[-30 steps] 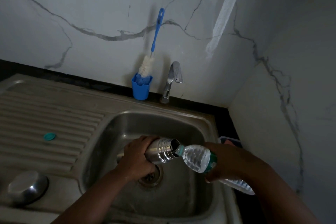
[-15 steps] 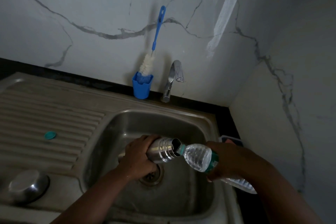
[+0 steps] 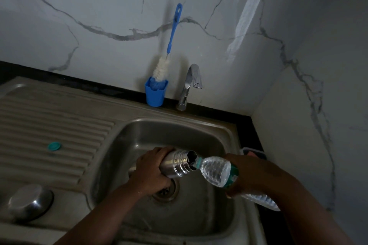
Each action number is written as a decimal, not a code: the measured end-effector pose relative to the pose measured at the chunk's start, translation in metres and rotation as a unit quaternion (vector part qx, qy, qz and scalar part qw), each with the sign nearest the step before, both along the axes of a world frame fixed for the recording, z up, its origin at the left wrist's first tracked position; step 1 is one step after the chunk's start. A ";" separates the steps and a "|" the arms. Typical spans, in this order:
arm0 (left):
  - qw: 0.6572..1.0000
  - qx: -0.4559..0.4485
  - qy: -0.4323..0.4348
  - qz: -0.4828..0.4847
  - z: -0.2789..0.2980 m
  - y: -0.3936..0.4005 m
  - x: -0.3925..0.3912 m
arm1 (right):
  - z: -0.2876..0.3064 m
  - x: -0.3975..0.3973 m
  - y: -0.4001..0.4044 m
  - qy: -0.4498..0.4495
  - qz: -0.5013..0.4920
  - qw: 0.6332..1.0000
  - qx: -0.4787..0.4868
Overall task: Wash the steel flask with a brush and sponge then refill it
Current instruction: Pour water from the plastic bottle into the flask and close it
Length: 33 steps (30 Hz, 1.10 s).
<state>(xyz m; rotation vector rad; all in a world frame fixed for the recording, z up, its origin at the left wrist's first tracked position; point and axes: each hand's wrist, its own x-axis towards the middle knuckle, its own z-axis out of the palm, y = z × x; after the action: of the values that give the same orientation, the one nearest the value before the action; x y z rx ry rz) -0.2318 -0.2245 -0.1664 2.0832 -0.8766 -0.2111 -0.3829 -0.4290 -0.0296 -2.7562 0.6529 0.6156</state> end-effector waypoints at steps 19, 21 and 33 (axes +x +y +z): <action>1.000 0.011 0.007 0.013 -0.004 0.002 0.001 | 0.003 -0.004 0.001 -0.002 0.000 1.000 -0.010; 1.000 0.018 0.002 0.014 -0.003 0.002 0.001 | 0.003 -0.004 0.002 -0.001 0.002 1.000 -0.018; 1.000 0.010 0.007 0.009 -0.004 0.002 0.000 | 0.002 -0.006 0.001 -0.014 0.003 1.000 -0.018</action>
<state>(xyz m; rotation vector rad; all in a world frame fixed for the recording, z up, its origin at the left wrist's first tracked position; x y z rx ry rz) -0.2317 -0.2222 -0.1705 2.1039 -0.8504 -0.2257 -0.3891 -0.4282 -0.0276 -2.7955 0.6573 0.5711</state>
